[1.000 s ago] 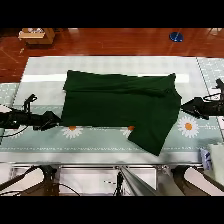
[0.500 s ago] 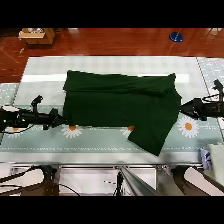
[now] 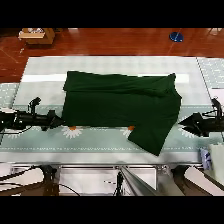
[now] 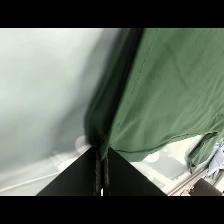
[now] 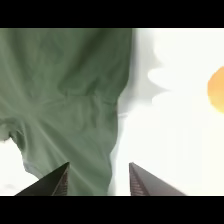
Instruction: Fold the shirts.
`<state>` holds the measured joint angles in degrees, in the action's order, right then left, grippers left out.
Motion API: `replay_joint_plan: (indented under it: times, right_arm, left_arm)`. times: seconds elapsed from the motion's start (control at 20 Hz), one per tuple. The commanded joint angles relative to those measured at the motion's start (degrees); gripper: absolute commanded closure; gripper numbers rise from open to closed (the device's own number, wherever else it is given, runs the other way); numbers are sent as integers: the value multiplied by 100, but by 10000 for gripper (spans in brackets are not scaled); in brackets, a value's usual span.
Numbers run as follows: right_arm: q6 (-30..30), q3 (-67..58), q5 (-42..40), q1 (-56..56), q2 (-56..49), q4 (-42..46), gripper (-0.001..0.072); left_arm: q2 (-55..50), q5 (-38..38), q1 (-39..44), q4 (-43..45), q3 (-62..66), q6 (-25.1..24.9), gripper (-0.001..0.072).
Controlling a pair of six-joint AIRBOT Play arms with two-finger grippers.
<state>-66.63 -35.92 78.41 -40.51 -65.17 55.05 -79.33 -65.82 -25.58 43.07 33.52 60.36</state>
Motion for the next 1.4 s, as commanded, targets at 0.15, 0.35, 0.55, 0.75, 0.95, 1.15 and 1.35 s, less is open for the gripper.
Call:
replay_joint_plan:
  times: [0.15,0.35,0.55,0.75,0.95,1.15,1.35]
  right_arm:
    - [-122,256,-890,601,-11,-39,268]
    - [-219,260,-1178,1152,-323,-55,269]
    - [-505,260,-1751,1797,-787,-7,305]
    - [-824,260,-2020,1926,-988,-68,607]
    - [-105,109,-1510,1926,-623,-605,678]
    - [-35,-671,-1130,1926,450,-542,678]
    - [-203,-1602,-1399,1926,949,-470,679]
  left_arm:
    - [-2,-96,-39,-214,7,-33,686]
    - [-4,-66,-39,-223,26,-35,686]
    - [-2,-90,-39,-256,26,-33,686]
    - [-2,-83,-39,-393,28,-109,686]
    - [-2,-378,-39,-481,291,-168,687]
    - [249,-1196,-39,-1056,1261,-420,687]
    - [619,-1016,63,-1967,2337,-273,688]
